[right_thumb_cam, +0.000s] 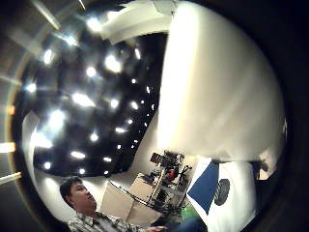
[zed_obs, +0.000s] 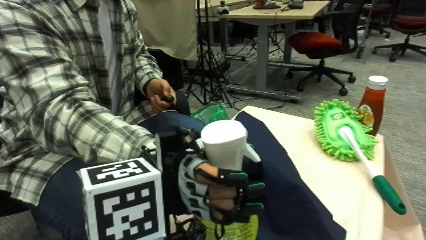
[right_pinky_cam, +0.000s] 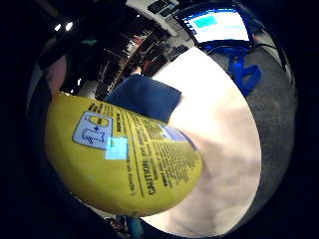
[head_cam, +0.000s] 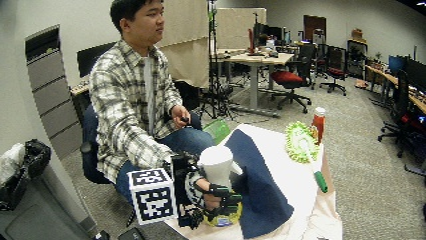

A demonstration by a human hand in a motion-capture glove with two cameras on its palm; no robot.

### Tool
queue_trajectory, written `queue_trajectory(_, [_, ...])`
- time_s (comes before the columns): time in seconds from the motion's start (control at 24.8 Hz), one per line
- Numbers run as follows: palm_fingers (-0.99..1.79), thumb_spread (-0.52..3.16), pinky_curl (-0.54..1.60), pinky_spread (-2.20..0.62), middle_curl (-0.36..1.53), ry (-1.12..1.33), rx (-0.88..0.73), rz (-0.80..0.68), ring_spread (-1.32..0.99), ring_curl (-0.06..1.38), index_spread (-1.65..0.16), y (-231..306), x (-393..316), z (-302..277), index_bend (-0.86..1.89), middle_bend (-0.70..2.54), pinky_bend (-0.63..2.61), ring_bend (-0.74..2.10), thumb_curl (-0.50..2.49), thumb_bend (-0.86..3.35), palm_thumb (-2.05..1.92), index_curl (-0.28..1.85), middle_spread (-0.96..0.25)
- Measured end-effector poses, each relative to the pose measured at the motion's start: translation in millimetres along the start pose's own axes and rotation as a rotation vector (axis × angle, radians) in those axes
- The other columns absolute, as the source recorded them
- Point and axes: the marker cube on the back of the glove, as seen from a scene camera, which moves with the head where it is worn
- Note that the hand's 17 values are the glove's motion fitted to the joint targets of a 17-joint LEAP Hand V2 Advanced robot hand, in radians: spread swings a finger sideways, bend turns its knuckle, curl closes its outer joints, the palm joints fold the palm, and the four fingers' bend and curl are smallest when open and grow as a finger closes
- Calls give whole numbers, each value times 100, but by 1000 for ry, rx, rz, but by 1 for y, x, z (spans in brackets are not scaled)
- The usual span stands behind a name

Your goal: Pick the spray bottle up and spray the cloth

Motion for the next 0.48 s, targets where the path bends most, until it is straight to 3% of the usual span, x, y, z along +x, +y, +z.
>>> queue_trajectory(0.48, [114, 57, 35, 0, 45, -13, 17, -17, -15, 37, -27, -12, -1, 3, 19, 50, 29, 54, 62, 6, 110, 30, -13])
